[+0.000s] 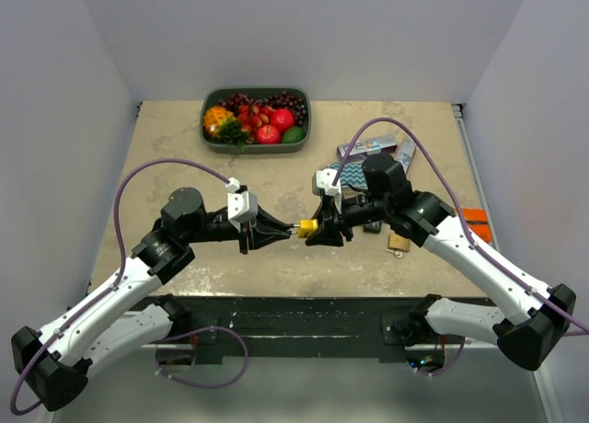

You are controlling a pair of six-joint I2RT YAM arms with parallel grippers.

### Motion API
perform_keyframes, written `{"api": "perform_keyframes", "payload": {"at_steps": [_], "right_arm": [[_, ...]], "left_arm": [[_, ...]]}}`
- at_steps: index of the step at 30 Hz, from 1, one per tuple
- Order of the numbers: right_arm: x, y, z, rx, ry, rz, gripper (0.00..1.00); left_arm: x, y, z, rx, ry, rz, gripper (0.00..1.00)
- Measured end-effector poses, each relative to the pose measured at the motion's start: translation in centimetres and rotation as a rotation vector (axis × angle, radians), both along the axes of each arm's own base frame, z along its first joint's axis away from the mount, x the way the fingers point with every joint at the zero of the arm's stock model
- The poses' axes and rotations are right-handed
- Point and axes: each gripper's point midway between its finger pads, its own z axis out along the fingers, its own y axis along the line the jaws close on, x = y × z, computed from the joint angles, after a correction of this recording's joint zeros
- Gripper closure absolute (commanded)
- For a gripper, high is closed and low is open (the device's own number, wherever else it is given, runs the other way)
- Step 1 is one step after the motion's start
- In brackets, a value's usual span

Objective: Lock with the key
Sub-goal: Lock the lock.

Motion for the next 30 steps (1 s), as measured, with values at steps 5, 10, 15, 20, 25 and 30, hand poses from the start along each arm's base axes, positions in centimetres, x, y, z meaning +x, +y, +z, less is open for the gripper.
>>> {"api": "perform_keyframes", "payload": {"at_steps": [5,10,15,20,25,30], "right_arm": [[0.0,0.0,0.1,0.002,-0.003,0.0,1.0],[0.0,0.1,0.0,0.003,-0.002,0.003,1.0],[0.0,0.1,0.0,0.003,-0.002,0.002,1.0],[0.2,0.0,-0.1,-0.002,-0.002,-0.005,1.0],[0.5,-0.1,-0.6,-0.018,0.02,-0.015,1.0],[0.4,-0.1,-0.9,-0.026,0.04,-0.017,1.0]], "left_arm": [[0.0,0.1,0.0,0.003,-0.009,-0.001,0.75],[0.0,0.1,0.1,0.005,-0.015,-0.001,0.92],[0.1,0.0,0.1,0.008,-0.005,-0.006,1.0],[0.4,-0.4,0.0,0.002,0.048,-0.006,1.0],[0.8,-0.8,-0.5,0.003,0.105,-0.005,1.0],[0.9,-1.0,-0.6,-0.001,0.132,-0.003,1.0]]}}
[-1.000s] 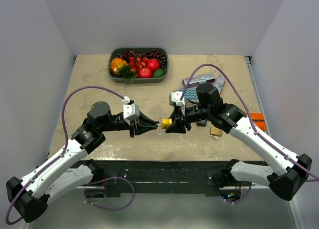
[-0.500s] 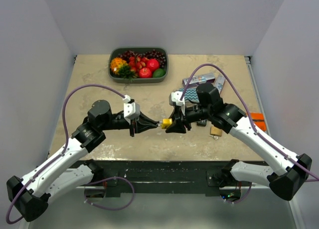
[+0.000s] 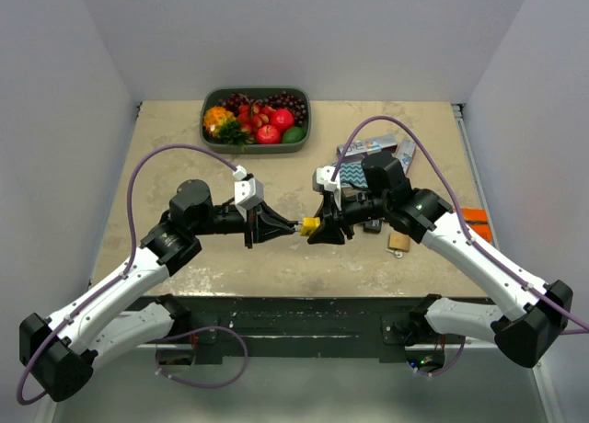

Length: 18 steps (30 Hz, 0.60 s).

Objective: Lock with the key
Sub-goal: Lock the lock.

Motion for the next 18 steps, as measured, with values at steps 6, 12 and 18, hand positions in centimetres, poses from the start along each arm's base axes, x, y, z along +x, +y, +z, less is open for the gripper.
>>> {"api": "perform_keyframes", "payload": {"at_steps": [6,12,18], "right_arm": [[-0.5,0.7,0.0,0.0,0.023,0.023,1.0],[-0.5,0.8,-0.2,-0.01,0.045,0.019,1.0],[-0.5,0.9,-0.4,-0.018,0.058,0.018,1.0]], "left_arm": [[-0.2,-0.5,0.0,-0.014,0.01,-0.016,1.0],[-0.1,-0.7,-0.4,-0.012,0.019,-0.017,1.0],[-0.2,-0.7,-1.0,-0.027,0.009,-0.02,1.0]]}}
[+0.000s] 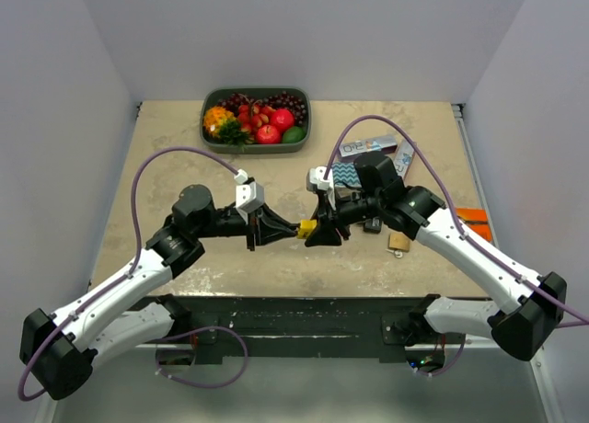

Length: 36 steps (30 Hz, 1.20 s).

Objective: Lock with the key
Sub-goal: Lock the lock.

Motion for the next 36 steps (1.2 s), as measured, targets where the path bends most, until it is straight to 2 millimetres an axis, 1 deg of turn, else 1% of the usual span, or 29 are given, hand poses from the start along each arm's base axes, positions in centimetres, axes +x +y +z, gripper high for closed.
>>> {"api": "perform_keyframes", "payload": {"at_steps": [7,8,10,11,12,16,17,20,26,30,34,36], "right_arm": [[-0.5,-0.1,-0.5,-0.017,0.003,0.019,1.0],[-0.6,-0.1,-0.5,-0.017,-0.002,0.026,1.0],[-0.7,0.1,-0.4,-0.012,-0.016,0.037,1.0],[-0.8,0.2,-0.3,-0.01,-0.021,0.042,1.0],[-0.9,0.3,-0.2,-0.005,-0.026,0.046,1.0],[-0.7,0.7,0.4,0.023,-0.055,0.052,1.0],[-0.5,0.8,0.6,0.031,-0.064,0.049,1.0],[-0.1,0.8,1.2,0.05,-0.084,0.04,1.0],[0.0,0.9,1.9,0.077,-0.098,0.035,1.0],[-0.1,1.0,2.2,0.088,-0.094,0.043,1.0],[-0.1,1.0,2.3,0.093,-0.089,0.043,1.0],[-0.1,1.1,2.3,0.096,-0.087,0.043,1.0]], "left_arm": [[-0.5,0.3,-0.2,0.02,-0.035,-0.009,1.0],[-0.6,0.4,-0.2,0.025,-0.043,-0.011,0.91],[-0.9,0.7,-0.1,0.033,-0.057,-0.012,0.78],[-1.0,0.8,0.0,0.035,-0.067,-0.013,0.69],[-1.1,0.9,0.1,0.037,-0.077,-0.014,0.67],[-1.1,1.6,0.2,0.049,-0.095,-0.014,0.65],[-0.8,2.0,0.1,0.053,-0.095,-0.004,0.6],[0.0,3.0,0.1,0.065,-0.109,0.037,0.51],[-0.3,3.3,1.1,0.041,-0.144,0.045,0.48],[-0.1,3.1,2.1,0.007,-0.155,0.049,0.48],[0.2,2.8,2.9,-0.025,-0.161,0.05,0.53],[0.3,2.6,3.1,-0.035,-0.157,0.049,0.6]]}}
